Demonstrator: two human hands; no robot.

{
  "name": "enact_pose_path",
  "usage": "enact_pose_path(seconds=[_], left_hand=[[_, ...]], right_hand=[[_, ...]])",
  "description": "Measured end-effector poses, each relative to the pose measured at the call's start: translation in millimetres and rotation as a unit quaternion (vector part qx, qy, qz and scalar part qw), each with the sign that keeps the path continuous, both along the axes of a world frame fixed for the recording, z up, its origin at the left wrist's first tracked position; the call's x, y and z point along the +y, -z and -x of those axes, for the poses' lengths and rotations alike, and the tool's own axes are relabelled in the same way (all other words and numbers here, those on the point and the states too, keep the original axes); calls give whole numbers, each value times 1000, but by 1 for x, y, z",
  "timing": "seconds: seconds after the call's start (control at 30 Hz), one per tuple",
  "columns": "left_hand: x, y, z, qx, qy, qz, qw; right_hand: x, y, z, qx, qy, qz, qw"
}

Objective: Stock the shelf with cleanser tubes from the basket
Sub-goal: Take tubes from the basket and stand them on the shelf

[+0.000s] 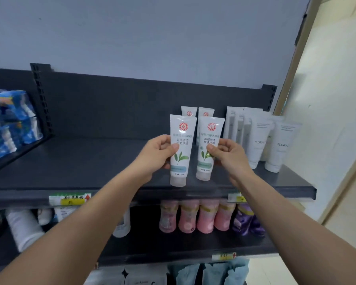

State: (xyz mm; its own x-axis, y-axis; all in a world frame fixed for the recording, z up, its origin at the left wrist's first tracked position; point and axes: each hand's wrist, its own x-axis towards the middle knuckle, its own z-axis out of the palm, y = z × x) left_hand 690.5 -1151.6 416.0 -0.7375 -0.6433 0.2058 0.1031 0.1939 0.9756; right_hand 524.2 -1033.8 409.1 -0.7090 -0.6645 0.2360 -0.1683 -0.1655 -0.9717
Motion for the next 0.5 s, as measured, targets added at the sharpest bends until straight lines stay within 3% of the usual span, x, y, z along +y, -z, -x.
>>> enact_pose_path(seconds=[0.5], left_hand=[[-92, 7, 126, -59, -55, 32, 996]], right_hand=[[-79, 16, 104, -2, 62, -16, 998]])
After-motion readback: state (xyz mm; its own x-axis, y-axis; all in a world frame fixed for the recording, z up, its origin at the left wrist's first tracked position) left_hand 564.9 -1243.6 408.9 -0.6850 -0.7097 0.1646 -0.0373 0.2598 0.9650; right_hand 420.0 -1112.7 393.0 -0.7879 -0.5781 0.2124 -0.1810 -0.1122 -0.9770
